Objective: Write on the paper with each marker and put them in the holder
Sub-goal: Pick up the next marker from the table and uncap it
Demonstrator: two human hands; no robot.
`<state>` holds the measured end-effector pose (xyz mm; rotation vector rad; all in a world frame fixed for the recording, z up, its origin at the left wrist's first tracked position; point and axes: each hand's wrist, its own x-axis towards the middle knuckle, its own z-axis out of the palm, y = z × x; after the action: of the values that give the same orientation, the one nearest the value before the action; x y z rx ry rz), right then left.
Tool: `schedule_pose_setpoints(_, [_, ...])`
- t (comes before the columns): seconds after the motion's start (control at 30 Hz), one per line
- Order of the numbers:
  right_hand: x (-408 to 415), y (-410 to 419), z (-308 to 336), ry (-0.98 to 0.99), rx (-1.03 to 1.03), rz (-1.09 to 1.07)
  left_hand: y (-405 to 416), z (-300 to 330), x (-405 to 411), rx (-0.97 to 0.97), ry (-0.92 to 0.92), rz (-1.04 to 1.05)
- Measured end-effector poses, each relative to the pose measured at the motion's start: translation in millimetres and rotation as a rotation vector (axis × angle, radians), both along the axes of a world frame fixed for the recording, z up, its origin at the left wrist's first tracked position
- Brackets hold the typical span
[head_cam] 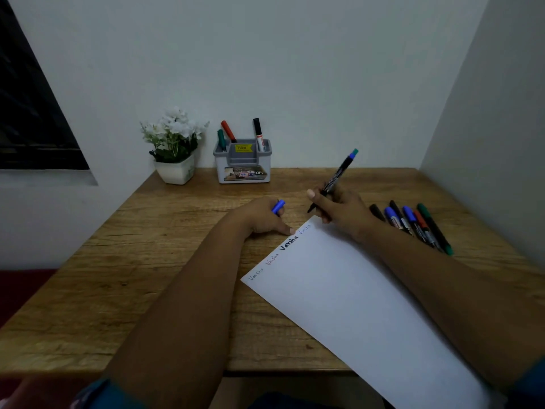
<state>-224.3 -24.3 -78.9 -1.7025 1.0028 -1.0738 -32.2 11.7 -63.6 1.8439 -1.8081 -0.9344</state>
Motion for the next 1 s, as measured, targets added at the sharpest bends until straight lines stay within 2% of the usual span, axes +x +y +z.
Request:
schedule_pose_setpoints(0.07, [-1.3,1.0,-0.7,0.021,0.027,0.025,-0.3,-0.5,-0.2,-0.009,0.004,-0.004])
schedule_pose_setpoints(0.2, [-3.5,-2.1,3.1,-0.195,0.236,0.084,-1.4,-3.9,-2.6,-0.156,-0.091,0.041])
schedule_pose_setpoints(0.23, [-2.9,-2.6,4.7,-0.229,0.259,0.078,-1.7,-4.0,-4.5,-0.186,-0.050,0.083])
schedule_pose_setpoints(0.33, [-1.2,-3.7,3.3,-0.257,0.249,0.025,-2.4,-1.7,-11.9,-0.198,0.326,0.159])
schedule_pose_setpoints(0.37, [-2.3,-4.2,2.2,-0.266,0.240,0.019,-2.0,-0.9,-13.9,-0.214,0.383,0.159])
schedule_pose_setpoints(0.5, [-9.1,-9.1,2.3,-0.470,0.358,0.055,-1.9,-5.7,-16.5,-0.292,0.483,0.112])
schedule_pose_setpoints(0.57, [-10.3,-12.6,5.2,-0.628,0.470,0.060,-1.4,-4.9,-18.2,-0.320,0.550,0.124])
schedule_pose_setpoints(0.63, [-11.9,-16.2,6.2,-0.701,0.514,0.056,-0.6,-2.5,-19.8,-0.348,0.614,0.154])
schedule_pose_setpoints(0.77, [-10.8,-14.9,4.0,-0.604,0.487,0.074,-0.4,-3.0,-22.5,-0.350,0.702,0.189])
schedule_pose_setpoints(1.0, [-7.5,-10.3,5.5,-0.551,0.439,0.085,-2.2,-3.8,-23.2,-0.356,0.671,0.186])
